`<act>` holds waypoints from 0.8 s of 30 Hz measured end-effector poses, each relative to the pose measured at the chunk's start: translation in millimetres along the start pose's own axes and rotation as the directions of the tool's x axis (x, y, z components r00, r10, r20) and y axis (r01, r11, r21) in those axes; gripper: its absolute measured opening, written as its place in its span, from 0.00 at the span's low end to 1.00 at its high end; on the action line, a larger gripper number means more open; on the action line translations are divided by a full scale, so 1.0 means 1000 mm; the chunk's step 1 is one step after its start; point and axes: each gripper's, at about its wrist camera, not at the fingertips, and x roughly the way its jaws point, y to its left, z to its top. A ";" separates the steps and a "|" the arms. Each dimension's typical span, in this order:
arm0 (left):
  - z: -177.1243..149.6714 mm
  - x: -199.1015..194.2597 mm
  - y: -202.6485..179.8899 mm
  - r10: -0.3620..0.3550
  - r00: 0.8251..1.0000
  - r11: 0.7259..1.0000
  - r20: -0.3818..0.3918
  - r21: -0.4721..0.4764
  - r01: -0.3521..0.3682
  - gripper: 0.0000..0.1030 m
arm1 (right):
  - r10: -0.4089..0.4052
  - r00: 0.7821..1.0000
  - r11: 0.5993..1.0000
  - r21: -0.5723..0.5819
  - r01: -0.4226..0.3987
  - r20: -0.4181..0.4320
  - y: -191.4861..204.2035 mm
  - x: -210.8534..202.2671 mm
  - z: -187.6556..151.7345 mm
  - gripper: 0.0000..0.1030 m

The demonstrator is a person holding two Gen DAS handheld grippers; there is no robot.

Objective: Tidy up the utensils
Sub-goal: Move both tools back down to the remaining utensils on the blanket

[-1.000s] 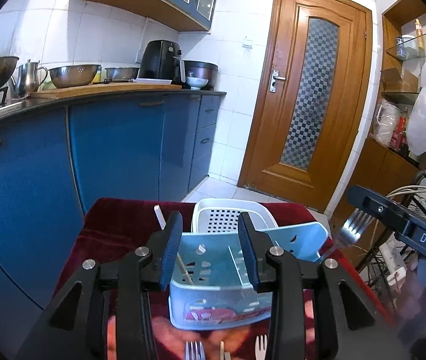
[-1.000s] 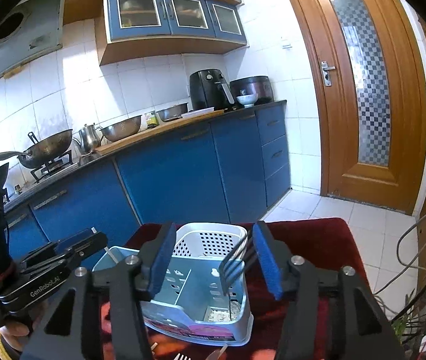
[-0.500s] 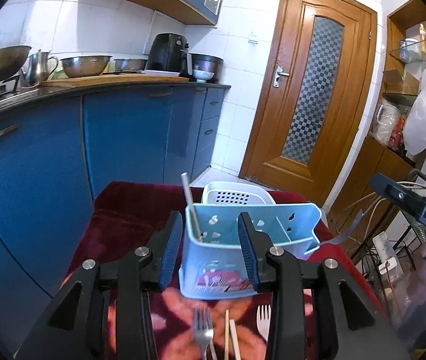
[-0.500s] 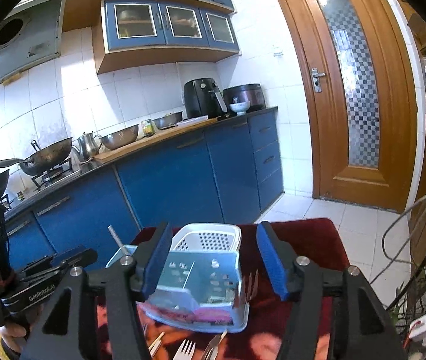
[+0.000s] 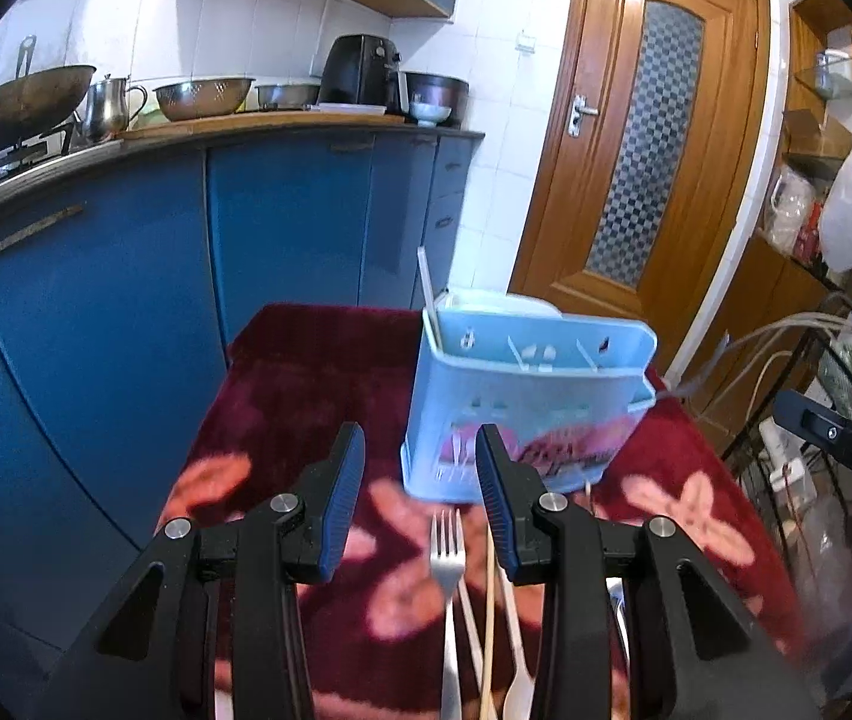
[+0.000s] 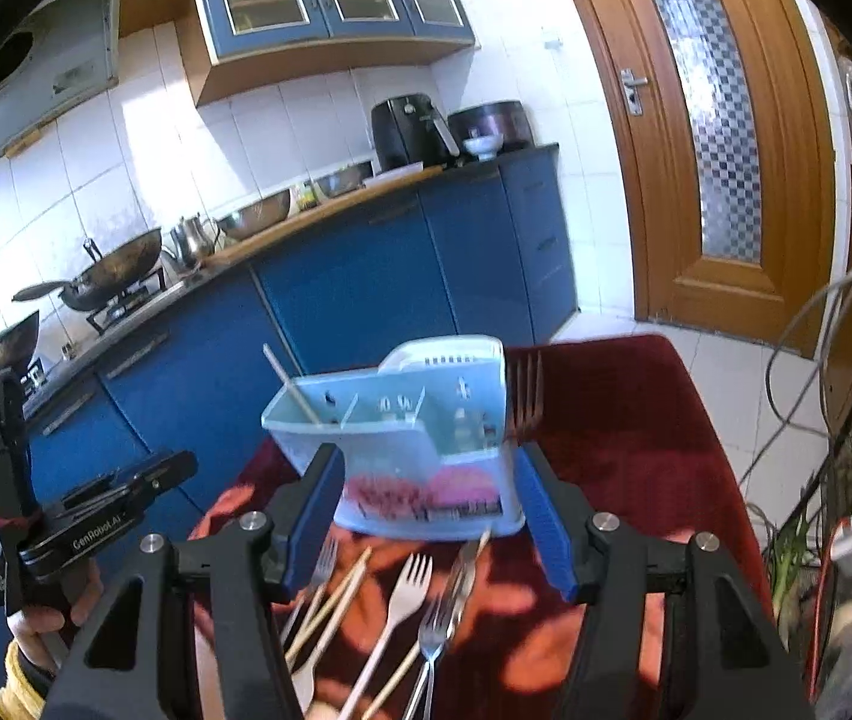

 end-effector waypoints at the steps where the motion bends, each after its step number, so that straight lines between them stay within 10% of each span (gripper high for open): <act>1: -0.004 0.000 -0.001 0.002 1.000 1.000 -0.006 0.004 -0.002 0.38 | -0.003 1.000 1.000 0.003 0.003 -0.008 0.000 0.000 -0.005 0.60; 24: -0.064 0.068 0.000 -0.004 0.972 1.000 -0.235 -0.018 -0.001 0.38 | -0.030 0.953 0.999 0.023 0.039 -0.301 -0.010 0.070 -0.085 0.59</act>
